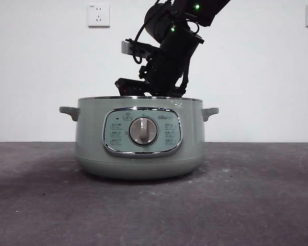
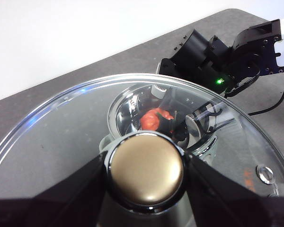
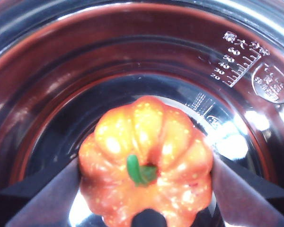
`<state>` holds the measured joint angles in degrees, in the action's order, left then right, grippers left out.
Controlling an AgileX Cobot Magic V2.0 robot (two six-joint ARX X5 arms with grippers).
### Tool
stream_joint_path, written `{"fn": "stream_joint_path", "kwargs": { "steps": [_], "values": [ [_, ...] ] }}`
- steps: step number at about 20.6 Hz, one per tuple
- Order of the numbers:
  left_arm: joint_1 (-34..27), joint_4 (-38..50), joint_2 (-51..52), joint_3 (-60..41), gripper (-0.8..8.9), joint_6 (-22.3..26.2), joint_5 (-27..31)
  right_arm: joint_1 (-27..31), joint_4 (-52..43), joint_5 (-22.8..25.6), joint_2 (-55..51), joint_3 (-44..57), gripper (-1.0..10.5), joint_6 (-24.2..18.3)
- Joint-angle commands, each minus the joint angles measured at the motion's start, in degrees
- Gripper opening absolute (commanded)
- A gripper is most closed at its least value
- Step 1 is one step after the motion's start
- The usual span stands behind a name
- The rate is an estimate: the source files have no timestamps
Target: Pick up the pumpkin,open the lid,put the pumpkin in the pot,close the lid
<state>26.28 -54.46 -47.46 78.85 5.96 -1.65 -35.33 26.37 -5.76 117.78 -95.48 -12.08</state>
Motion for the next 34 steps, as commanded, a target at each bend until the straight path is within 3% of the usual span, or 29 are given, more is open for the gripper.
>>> {"fn": "stream_joint_path", "kwargs": {
  "steps": [1, 3, 4, 8, 11, 15, 22, 34],
  "values": [
    [-0.09, 2.89, 0.68, 0.37, -0.12, -0.31, -0.15, -0.79, 0.94, -0.07, 1.38, 0.17, 2.1, -0.42],
    [-0.09, 2.95, 0.68, 0.37, -0.12, -0.17, -0.15, -0.85, 0.9, 0.17, 1.05, 0.15, 5.8, -0.09],
    [-0.09, 3.02, 0.68, 0.37, -0.12, -0.15, -0.15, -0.85, 0.9, 0.17, 0.87, 0.02, 6.0, 0.24],
    [-0.09, 3.67, 0.0, 0.37, -0.09, -0.13, -0.15, -0.72, 0.7, 0.61, -3.48, -0.44, 6.0, 0.72],
    [-0.09, 5.86, -2.47, 0.37, -0.09, 0.33, -0.35, -0.39, 2.78, 7.43, -11.06, -0.44, 6.0, 1.46],
    [0.02, 13.14, -9.51, 0.37, -0.09, 0.33, -5.11, 2.27, 11.21, 16.74, -26.32, -0.44, 6.0, 7.04],
    [0.2, 25.22, -23.96, 0.37, -0.09, 1.62, -7.91, 4.66, 19.65, 16.55, -46.42, -0.44, 6.0, 7.5],
    [0.85, 38.62, -38.07, 0.37, -0.09, 1.64, -9.16, 4.61, 25.16, 16.46, -57.2, -0.44, 6.0, 7.52]
  ]
}}
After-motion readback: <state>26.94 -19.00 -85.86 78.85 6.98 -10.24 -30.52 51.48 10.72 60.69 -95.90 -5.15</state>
